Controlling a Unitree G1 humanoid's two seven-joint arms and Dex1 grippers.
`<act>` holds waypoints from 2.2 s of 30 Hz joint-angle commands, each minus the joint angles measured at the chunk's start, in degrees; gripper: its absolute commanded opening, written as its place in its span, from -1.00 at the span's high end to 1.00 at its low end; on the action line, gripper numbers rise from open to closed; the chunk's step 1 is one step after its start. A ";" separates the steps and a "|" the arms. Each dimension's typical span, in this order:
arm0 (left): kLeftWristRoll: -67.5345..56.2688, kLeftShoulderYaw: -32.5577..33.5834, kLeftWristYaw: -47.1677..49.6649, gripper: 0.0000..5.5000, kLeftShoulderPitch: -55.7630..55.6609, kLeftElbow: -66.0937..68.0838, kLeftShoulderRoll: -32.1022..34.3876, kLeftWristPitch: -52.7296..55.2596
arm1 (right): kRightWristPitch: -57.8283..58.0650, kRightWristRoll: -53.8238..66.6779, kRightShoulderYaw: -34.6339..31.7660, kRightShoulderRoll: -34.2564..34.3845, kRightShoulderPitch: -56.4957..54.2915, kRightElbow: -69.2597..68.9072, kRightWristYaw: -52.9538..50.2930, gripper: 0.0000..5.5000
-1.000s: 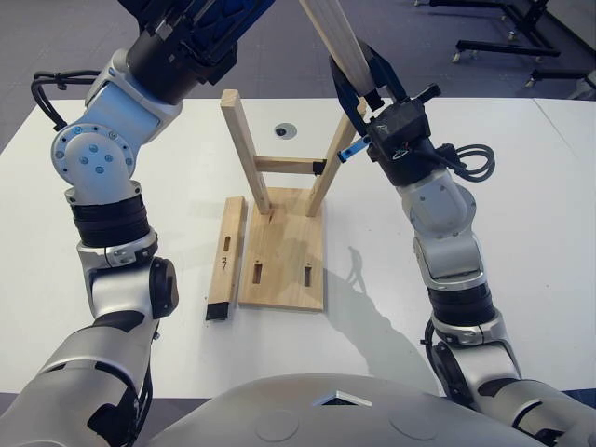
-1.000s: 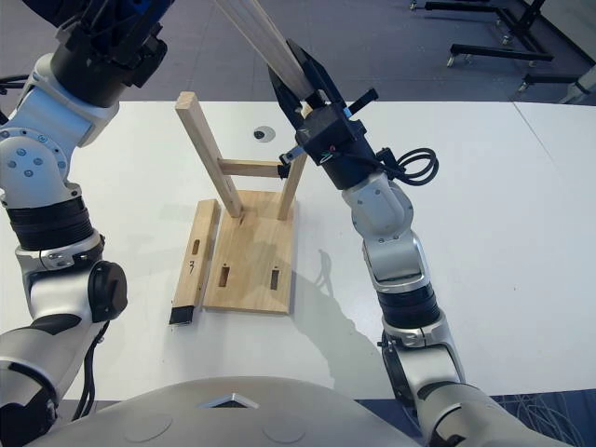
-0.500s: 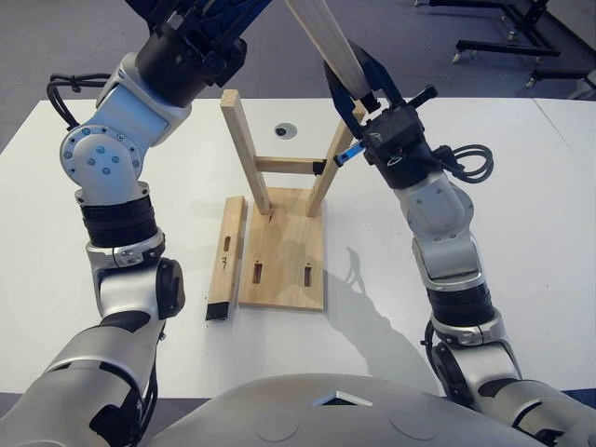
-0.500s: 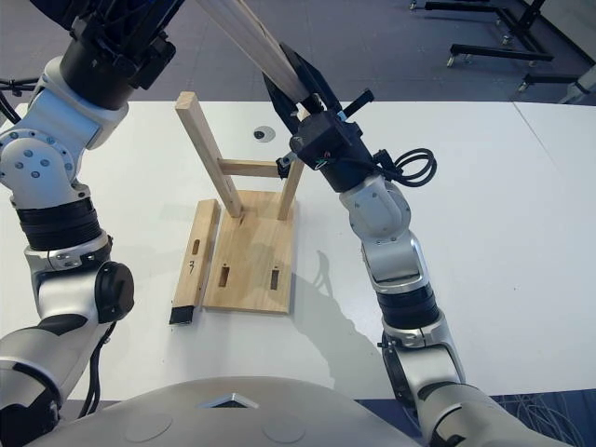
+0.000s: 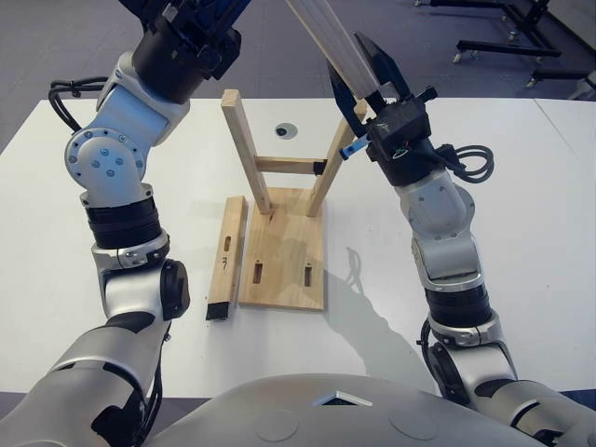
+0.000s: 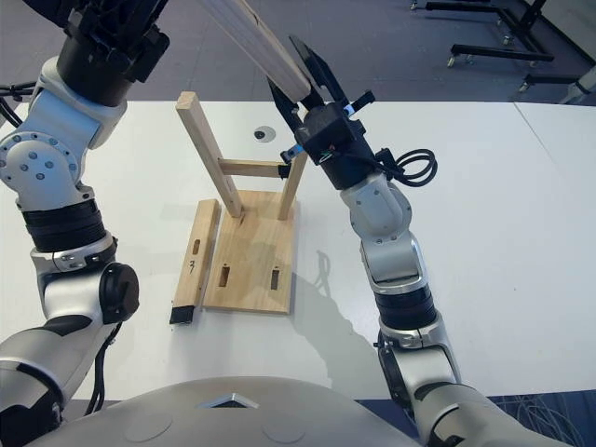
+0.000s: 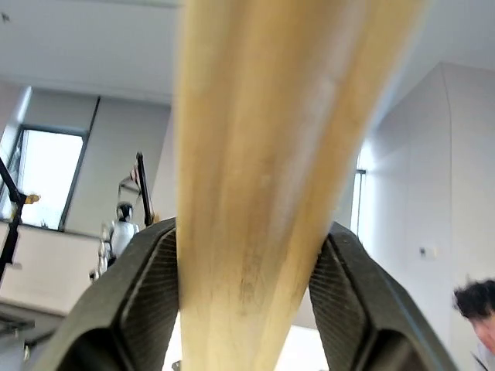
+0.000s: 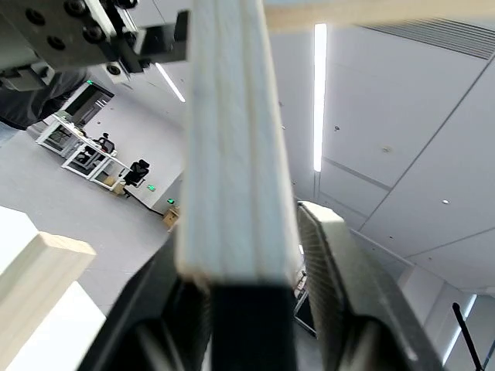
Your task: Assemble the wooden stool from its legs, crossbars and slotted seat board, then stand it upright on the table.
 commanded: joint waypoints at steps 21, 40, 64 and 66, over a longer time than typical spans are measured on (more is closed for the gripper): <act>10.37 1.96 -8.21 0.26 6.71 -7.01 8.51 -9.86 | -2.35 6.13 -19.52 -11.91 6.14 9.85 -0.03 -0.96; 11.39 4.65 -35.47 0.26 39.32 -13.05 19.83 -14.81 | -4.01 7.82 -18.22 -11.44 17.52 15.56 1.76 -0.96; 20.99 -5.25 -51.27 0.26 29.73 1.61 24.79 -19.81 | 62.91 39.21 1.39 -18.58 21.84 -16.88 18.26 -0.96; 21.38 -6.25 -50.58 0.26 30.40 2.21 22.53 -20.76 | 63.17 38.53 1.58 -19.20 21.25 -15.63 18.22 -0.96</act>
